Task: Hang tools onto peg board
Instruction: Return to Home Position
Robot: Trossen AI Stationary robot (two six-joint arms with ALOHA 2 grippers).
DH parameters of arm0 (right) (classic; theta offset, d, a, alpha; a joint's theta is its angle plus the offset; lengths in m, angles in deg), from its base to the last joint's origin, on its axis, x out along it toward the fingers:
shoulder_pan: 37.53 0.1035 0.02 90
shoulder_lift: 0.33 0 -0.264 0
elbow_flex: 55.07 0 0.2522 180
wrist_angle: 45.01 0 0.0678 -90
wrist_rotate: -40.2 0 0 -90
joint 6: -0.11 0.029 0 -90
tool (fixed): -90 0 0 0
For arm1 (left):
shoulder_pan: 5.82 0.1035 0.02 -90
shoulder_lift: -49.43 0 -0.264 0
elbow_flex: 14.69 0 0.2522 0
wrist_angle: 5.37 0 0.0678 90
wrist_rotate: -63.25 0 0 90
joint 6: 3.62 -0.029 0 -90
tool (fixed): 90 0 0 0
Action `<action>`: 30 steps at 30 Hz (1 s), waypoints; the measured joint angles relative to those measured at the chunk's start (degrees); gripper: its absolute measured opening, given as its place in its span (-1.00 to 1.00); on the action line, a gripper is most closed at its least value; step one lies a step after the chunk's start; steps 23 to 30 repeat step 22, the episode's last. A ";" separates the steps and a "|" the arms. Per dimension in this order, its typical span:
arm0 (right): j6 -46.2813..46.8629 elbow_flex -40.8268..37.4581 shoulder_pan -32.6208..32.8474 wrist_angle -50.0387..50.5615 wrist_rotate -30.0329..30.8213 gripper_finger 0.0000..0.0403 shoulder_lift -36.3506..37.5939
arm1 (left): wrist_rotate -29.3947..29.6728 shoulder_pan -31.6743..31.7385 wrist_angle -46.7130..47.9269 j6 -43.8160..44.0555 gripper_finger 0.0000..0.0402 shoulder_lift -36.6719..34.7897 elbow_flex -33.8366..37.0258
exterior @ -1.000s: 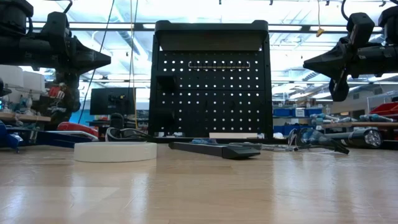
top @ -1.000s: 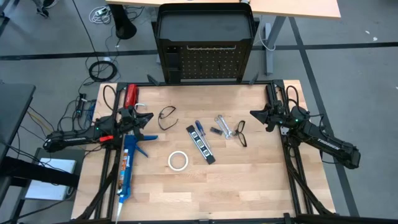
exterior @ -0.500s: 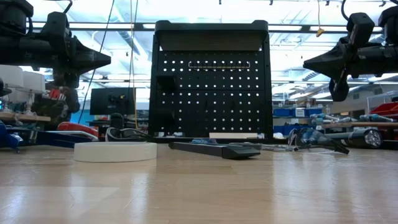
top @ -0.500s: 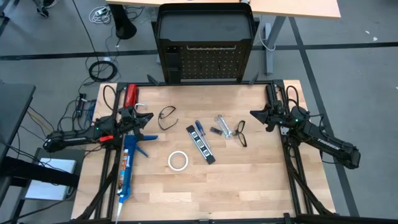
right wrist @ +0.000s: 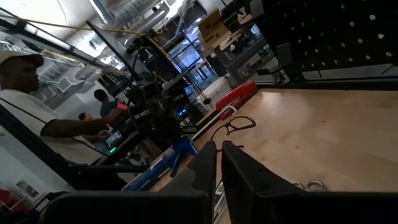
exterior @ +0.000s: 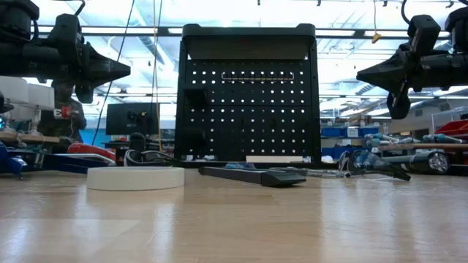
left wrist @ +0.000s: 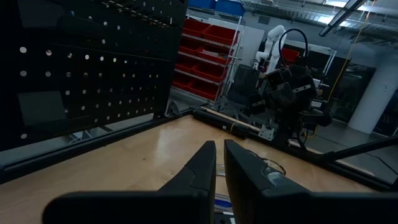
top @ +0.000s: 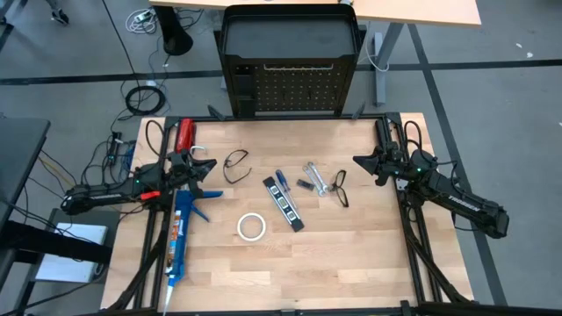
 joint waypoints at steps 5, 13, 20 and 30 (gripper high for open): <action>-0.01 0.00 0.00 0.00 0.00 -0.83 0.00 | 0.02 0.00 0.02 -0.01 -0.81 0.00 0.00; -0.02 -0.02 0.02 0.00 0.00 -0.84 0.00 | 0.00 0.00 0.00 0.00 -0.81 0.00 0.00; 0.00 -0.02 0.00 0.02 0.00 -0.83 0.00 | 0.02 0.00 0.02 0.00 -0.81 0.00 0.00; 0.00 0.00 0.00 0.00 0.00 -0.82 0.00 | -0.01 0.00 0.02 -0.02 -0.81 0.00 0.00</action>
